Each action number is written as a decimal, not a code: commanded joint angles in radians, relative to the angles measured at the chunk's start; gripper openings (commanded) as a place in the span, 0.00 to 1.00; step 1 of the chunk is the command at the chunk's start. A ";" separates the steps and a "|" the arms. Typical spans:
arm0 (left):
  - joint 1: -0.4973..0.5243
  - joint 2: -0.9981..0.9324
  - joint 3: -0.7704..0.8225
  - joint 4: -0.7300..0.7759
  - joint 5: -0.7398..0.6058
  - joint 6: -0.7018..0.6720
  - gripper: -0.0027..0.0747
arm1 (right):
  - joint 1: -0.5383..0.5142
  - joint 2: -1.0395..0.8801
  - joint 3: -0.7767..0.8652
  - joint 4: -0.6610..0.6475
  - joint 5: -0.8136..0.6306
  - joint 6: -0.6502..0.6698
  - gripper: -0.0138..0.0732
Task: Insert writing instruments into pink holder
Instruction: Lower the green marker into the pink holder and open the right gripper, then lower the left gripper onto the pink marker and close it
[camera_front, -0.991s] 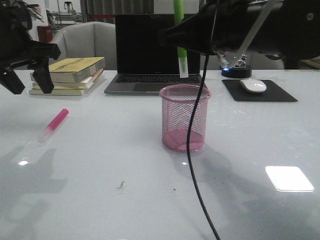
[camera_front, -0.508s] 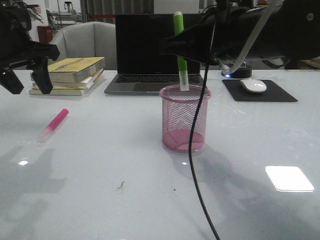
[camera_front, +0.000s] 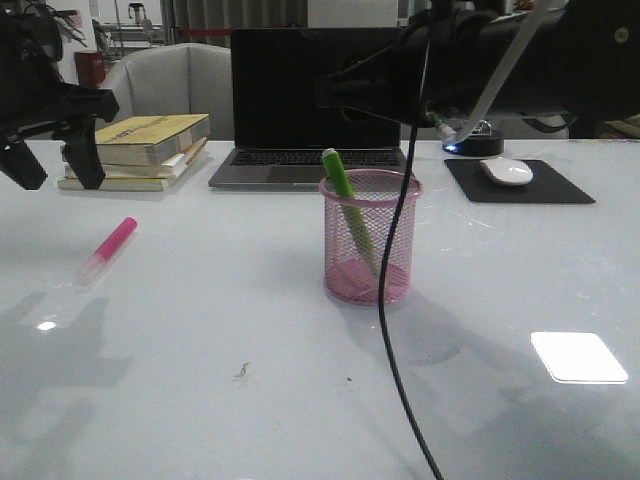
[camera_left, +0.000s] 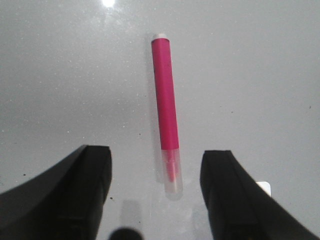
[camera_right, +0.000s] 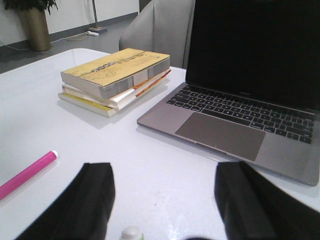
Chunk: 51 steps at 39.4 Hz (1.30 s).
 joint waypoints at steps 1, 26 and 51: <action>-0.005 -0.045 -0.035 -0.004 -0.031 -0.001 0.62 | 0.002 -0.045 -0.026 -0.013 -0.140 -0.004 0.78; -0.005 -0.045 -0.035 -0.026 -0.046 -0.001 0.62 | -0.017 -0.370 -0.170 -0.054 0.648 -0.022 0.78; -0.005 0.215 -0.326 -0.036 0.098 -0.019 0.62 | -0.052 -0.429 -0.170 -0.062 0.763 -0.022 0.78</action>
